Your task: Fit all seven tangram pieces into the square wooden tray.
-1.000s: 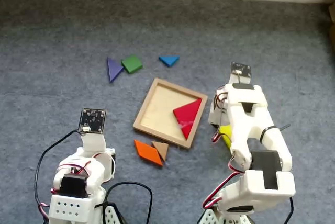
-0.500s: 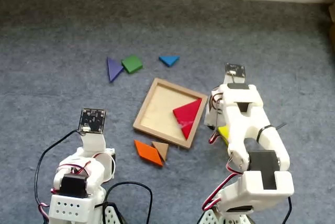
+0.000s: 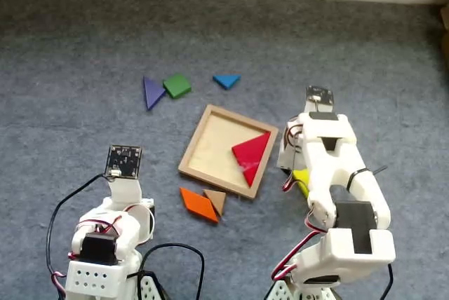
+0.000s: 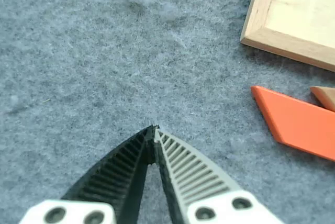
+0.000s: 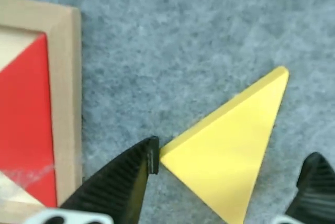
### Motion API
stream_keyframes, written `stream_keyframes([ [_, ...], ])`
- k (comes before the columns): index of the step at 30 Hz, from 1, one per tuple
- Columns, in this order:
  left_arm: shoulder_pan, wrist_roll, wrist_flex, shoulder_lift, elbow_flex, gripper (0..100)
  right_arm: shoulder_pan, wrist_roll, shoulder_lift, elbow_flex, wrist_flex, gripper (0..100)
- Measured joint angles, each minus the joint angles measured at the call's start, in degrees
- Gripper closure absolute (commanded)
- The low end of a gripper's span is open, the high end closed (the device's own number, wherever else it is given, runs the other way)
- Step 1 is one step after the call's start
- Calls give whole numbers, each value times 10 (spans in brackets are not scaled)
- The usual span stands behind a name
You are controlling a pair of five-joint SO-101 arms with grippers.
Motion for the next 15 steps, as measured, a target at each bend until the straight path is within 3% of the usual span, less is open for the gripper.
stream_keyframes([
  [4, 0, 0, 0, 0, 0, 993, 0, 0, 0, 0, 0, 705],
  [15, 0, 0, 0, 0, 0, 993, 1, 0, 0, 0, 1, 746],
])
